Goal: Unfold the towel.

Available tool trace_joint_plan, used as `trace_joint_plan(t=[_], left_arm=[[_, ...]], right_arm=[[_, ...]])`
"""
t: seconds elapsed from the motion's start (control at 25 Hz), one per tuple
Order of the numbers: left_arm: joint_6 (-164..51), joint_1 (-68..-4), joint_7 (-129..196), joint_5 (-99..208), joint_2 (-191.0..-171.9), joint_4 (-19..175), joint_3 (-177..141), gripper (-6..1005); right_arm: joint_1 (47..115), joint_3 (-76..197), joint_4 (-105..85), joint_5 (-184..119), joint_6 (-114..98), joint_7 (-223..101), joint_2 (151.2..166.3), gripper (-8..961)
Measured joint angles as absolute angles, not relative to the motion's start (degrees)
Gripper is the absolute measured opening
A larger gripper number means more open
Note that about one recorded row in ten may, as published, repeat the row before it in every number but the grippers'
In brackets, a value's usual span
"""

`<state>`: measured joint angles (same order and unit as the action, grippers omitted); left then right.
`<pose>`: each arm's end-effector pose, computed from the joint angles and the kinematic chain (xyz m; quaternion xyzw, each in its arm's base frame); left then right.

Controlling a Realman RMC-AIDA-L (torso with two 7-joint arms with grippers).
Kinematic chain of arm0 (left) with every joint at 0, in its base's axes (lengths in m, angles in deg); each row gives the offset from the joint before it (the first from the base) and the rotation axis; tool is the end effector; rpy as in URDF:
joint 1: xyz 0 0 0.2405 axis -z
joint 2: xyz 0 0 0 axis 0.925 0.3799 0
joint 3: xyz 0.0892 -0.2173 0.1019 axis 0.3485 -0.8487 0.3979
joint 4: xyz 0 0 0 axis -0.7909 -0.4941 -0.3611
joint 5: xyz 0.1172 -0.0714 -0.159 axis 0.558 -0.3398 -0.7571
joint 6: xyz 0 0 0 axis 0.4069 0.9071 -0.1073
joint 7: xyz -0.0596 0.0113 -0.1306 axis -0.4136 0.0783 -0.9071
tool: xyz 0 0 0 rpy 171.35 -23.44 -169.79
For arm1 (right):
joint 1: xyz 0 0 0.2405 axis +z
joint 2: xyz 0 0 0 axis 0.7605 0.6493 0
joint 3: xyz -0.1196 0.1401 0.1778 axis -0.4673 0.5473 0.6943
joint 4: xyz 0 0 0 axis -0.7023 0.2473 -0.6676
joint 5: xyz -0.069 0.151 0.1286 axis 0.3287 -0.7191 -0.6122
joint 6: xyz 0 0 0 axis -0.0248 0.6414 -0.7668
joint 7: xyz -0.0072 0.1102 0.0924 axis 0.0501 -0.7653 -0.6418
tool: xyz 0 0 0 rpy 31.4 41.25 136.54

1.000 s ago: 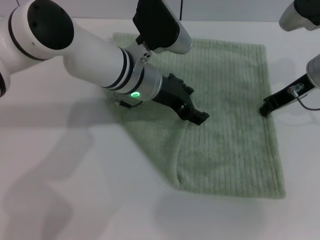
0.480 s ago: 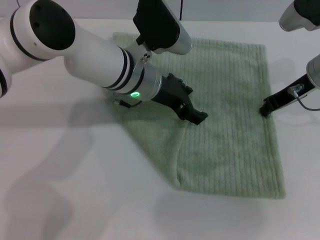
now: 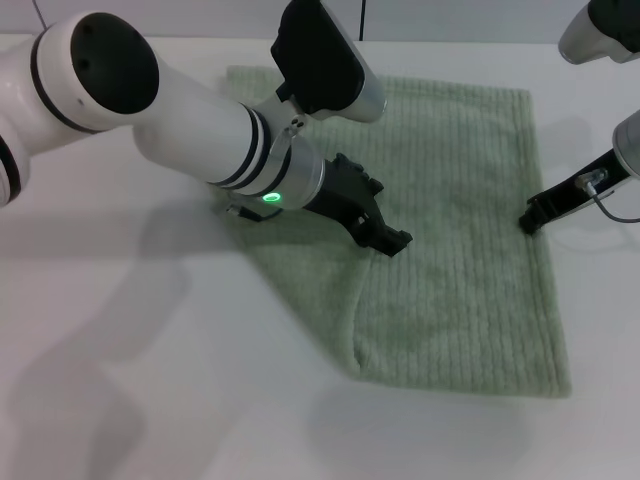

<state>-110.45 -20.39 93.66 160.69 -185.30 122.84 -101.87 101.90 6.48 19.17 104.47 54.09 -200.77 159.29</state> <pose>-0.1506 0.3937 -0.1164 -0.9767 -0.1276 0.0508 0.1648 0.2395 0.4193 -0.0077 -0.8563 0.4548 -0.1543 0.1899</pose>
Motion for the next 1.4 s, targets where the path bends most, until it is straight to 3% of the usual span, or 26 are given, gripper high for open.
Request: trace_joint_plan(t=[0.68, 0.92, 1.4], left_arm=[[-108.97, -18.83, 93.48, 160.69, -185.39, 120.25, -100.19, 677], [-109.05, -18.81, 93.48, 160.69, -185.38, 120.21, -100.16, 541], [-109.38, -18.61, 93.48, 160.69, -185.29, 119.85, -99.98, 427]], right_arm=[[101.98, 6.46, 19.17, 104.46, 54.16, -200.77, 159.32, 1], [101.98, 6.46, 19.17, 104.46, 54.17, -200.77, 159.32, 1], [101.99, 6.46, 19.17, 104.46, 54.17, -200.77, 159.32, 1]])
